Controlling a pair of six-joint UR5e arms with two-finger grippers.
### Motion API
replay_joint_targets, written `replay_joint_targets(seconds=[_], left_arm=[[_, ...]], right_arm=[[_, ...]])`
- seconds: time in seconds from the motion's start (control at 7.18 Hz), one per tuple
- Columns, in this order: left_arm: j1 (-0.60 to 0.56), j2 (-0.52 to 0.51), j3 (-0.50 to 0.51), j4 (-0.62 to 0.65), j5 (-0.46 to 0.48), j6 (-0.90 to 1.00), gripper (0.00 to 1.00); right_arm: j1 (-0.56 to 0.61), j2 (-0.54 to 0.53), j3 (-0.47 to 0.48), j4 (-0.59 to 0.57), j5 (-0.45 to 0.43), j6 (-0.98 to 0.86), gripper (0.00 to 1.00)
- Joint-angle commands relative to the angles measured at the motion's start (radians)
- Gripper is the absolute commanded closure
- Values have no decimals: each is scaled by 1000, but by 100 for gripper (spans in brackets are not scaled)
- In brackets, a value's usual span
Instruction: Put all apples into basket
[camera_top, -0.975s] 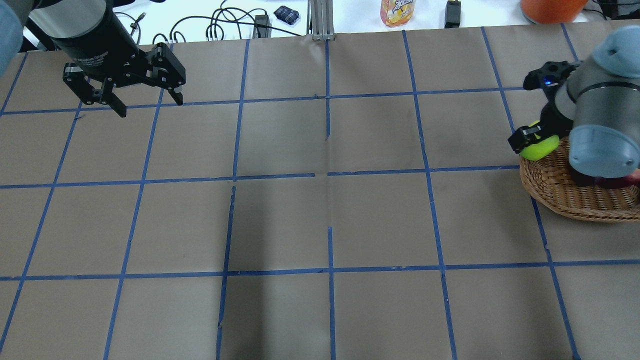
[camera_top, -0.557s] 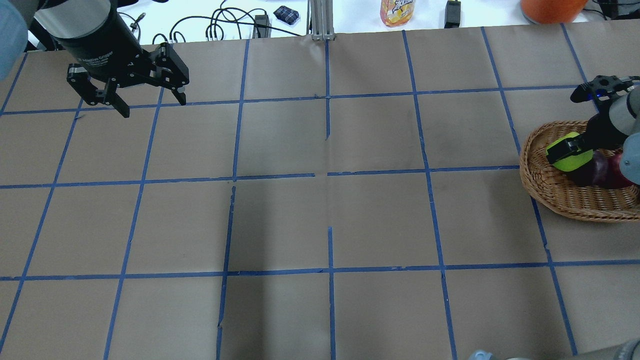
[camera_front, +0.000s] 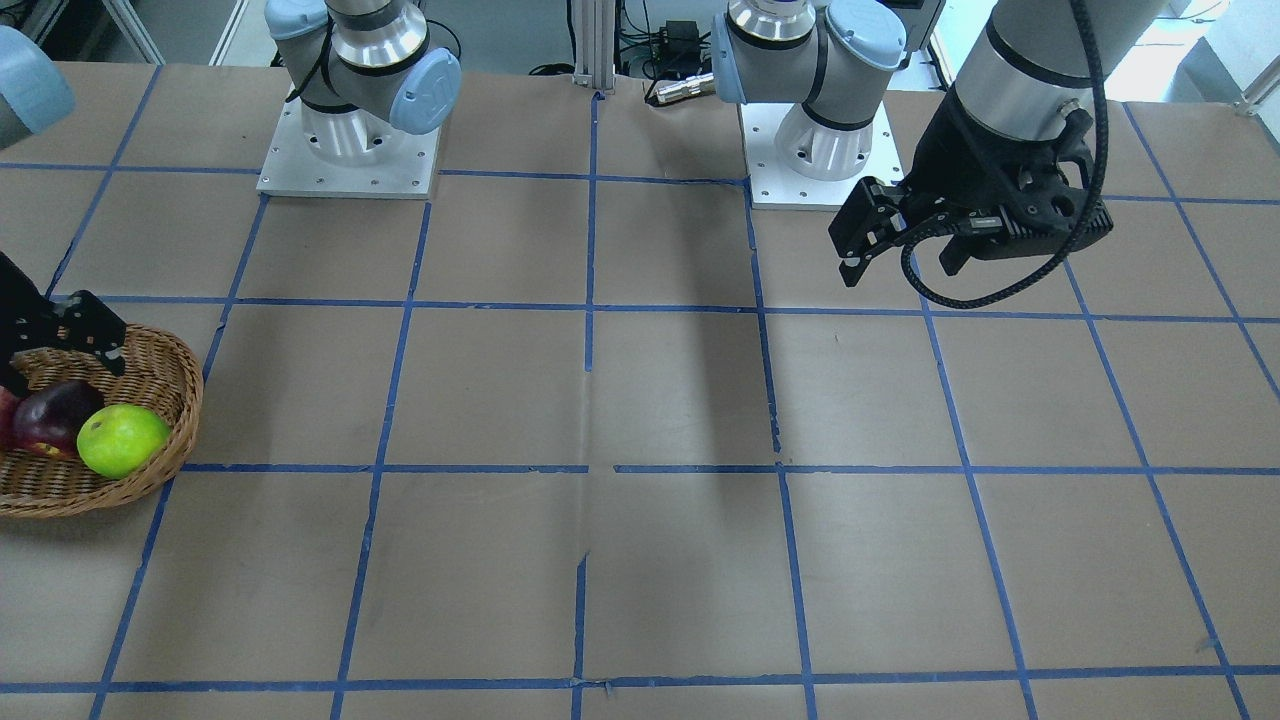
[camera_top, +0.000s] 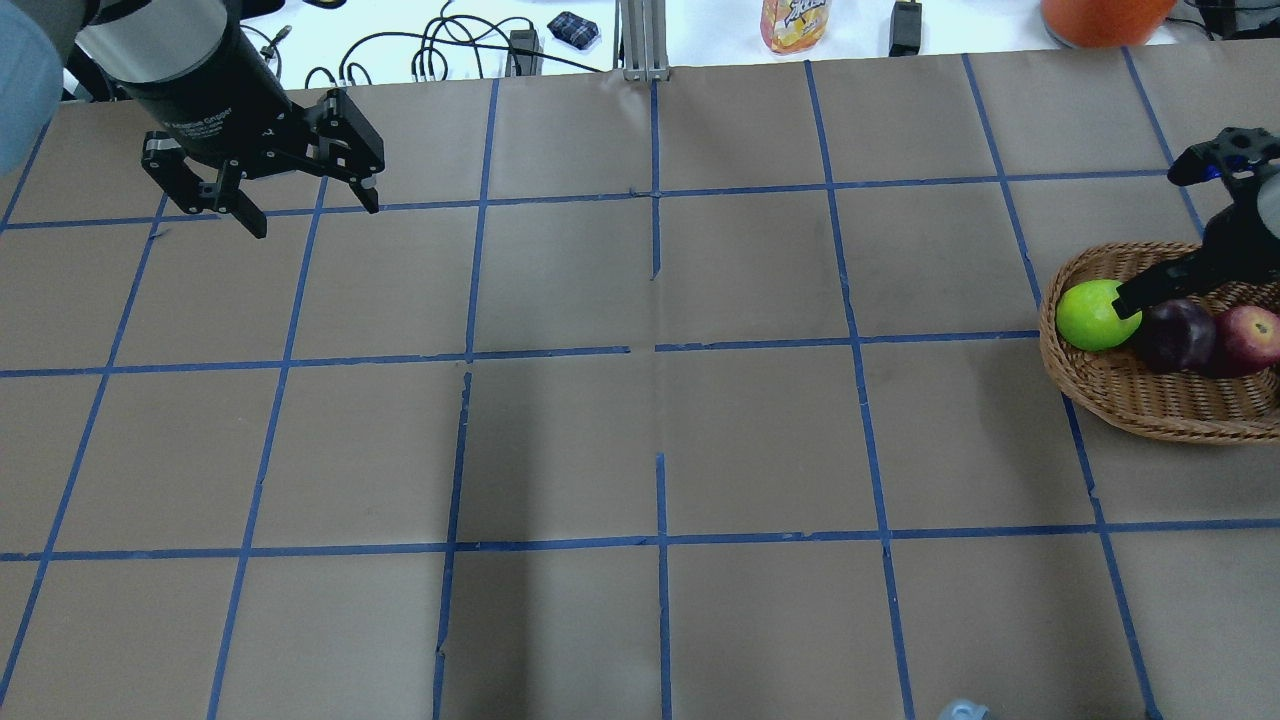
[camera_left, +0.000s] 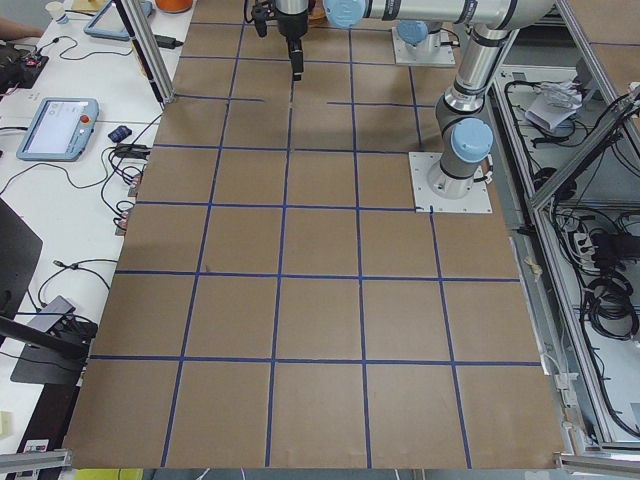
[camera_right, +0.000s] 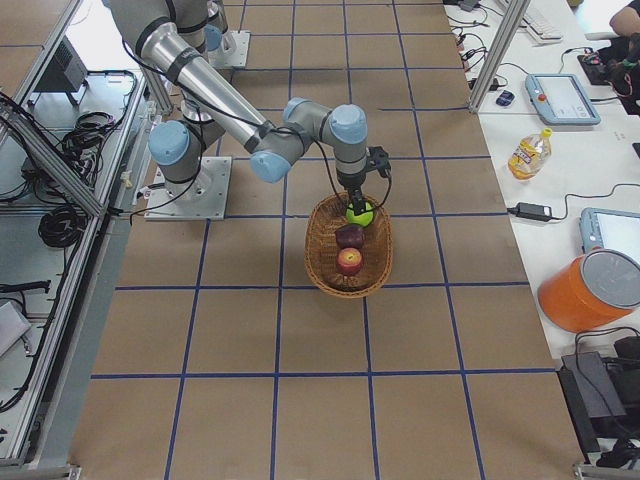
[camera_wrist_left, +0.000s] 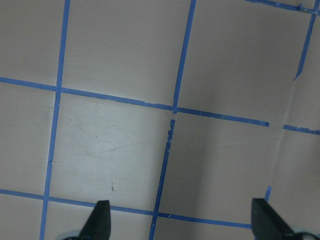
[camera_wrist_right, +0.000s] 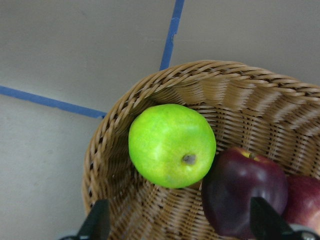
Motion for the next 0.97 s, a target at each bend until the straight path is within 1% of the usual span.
replay_joint_targets(seconds=[0.0,0.14,0.28,0.42,0.56,0.7,0.84], left_arm=[[-1,11,1,0,8,7,0],[-7,11,-2,0,-3,8,0],[-9,24,4,-7,9,25,0],[-9,32,-10,-3,-4,90,0],[-9,21,-4,0,-3,99,0],[-11,35,2,-1,-6,97,0],[-11,47,-2,-6,-16,97,0]], right_arm=[[41,-98,-195,436,-1,47,0],[51,-108,-296,662,4,158,0],[110,-114,-353,729,4,314,0],[218,-117,-366,727,-15,458,0],[318,-118,-371,725,-7,613,0],[419,-118,-372,681,-10,750,0],[519,-117,-372,650,-16,844,0]])
